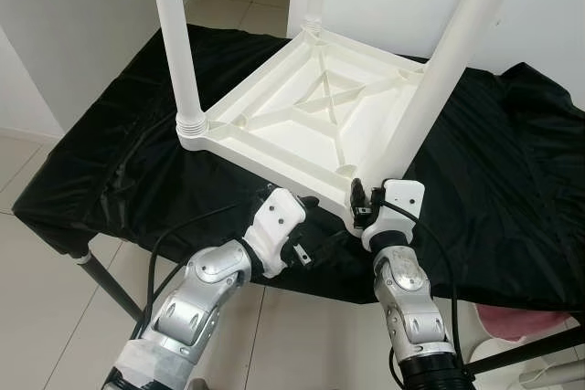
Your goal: Building children table
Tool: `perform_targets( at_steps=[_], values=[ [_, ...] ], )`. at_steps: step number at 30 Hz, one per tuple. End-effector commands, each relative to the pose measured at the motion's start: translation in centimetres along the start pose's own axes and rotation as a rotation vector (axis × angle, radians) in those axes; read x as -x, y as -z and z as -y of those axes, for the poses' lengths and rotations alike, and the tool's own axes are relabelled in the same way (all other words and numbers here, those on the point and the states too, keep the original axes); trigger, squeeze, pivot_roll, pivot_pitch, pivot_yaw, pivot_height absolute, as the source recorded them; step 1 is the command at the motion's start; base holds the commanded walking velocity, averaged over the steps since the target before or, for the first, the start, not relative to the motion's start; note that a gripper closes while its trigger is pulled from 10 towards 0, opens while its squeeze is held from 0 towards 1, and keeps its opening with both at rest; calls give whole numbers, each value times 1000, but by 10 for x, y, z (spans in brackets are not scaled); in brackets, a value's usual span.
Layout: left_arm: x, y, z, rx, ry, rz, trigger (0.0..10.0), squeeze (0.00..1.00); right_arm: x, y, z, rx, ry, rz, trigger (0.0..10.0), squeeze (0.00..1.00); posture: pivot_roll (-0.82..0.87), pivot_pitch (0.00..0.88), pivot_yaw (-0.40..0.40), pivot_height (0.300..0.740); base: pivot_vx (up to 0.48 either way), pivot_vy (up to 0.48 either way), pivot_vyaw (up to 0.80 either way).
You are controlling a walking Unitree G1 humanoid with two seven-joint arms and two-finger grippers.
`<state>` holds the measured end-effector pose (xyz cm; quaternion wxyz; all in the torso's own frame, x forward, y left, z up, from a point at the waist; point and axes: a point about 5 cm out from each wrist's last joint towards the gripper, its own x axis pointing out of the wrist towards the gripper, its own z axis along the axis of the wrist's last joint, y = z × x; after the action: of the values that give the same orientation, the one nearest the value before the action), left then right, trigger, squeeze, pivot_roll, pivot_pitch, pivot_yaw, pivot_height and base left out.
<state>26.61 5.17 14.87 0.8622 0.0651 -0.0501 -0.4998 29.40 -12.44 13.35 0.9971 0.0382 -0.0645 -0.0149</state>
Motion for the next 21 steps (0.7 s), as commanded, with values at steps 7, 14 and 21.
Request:
perform_targets(
  at_steps=[7,14,21],
  values=[
    [-1,0,-1,5,9,-4,10000,0,4,1,4,-19,-61,-10,10000,1000,23,87,-53,740,0,0,0],
    [0,0,-1,2,8,-7,10000,0,4,0,19,33,-241,-21,10000,0,22,86,-56,740,0,0,0],
    [0,1,-1,-4,10,-10,10000,0,1,0,31,76,-454,-36,10000,0,21,83,-58,740,0,0,0]
  ],
)
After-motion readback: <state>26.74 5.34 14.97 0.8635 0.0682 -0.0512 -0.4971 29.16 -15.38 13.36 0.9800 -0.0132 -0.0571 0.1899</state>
